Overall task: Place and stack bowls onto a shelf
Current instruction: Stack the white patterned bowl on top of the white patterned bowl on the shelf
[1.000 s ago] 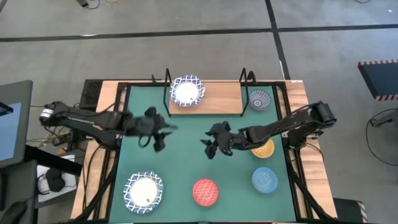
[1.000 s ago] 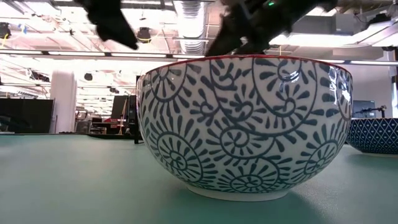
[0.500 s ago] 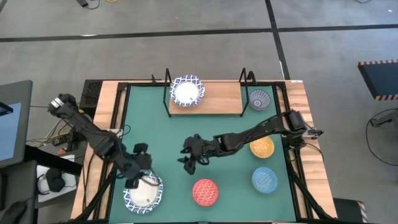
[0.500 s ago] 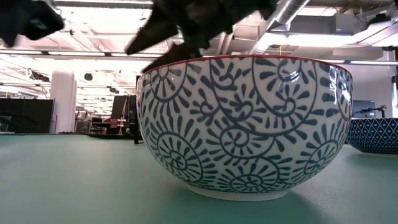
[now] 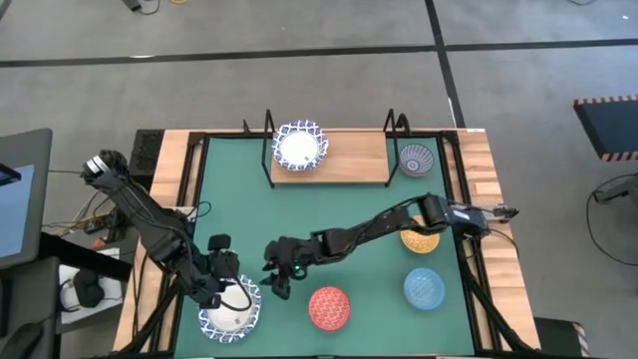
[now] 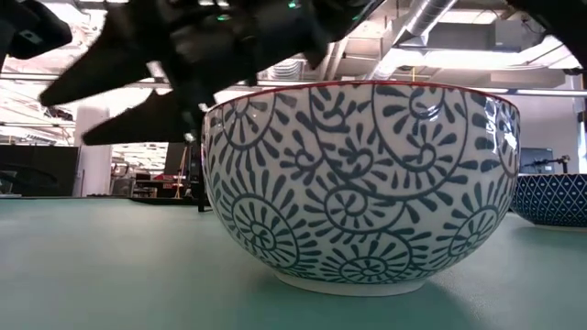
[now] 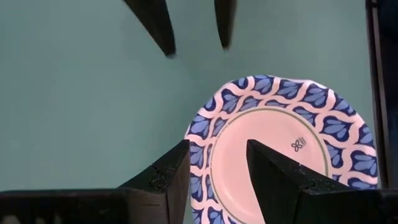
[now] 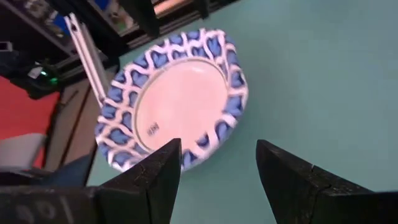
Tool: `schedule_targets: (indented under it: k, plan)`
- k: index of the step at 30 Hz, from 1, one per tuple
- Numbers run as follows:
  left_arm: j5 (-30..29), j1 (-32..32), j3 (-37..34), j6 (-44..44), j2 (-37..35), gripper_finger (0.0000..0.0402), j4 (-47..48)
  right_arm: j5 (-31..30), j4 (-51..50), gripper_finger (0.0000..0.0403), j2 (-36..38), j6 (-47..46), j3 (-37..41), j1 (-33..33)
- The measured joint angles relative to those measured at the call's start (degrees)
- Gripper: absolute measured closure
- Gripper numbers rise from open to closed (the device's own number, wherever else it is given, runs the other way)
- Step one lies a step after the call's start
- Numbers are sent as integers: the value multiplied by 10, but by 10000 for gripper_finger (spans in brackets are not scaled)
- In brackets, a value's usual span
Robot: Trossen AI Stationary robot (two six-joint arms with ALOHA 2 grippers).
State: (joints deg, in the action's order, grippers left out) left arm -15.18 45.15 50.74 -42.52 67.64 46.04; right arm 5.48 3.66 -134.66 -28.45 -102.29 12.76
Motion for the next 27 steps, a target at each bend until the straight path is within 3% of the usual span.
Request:
schedule_targets:
  k: [8, 17, 20, 27]
  plan:
    - [7, 0, 0, -29, 0, 260, 0, 63, -8, 168, -93, -22, -99, 0]
    - [9, 0, 0, -33, 0, 260, 0, 65, -26, 173, -111, -37, -111, 0]
    - [8, -3, 0, -27, 0, 260, 0, 65, -24, 194, -111, -37, -111, 0]
    - [4, -11, 0, -26, 0, 260, 0, 65, -28, 283, -111, -45, -111, 2]
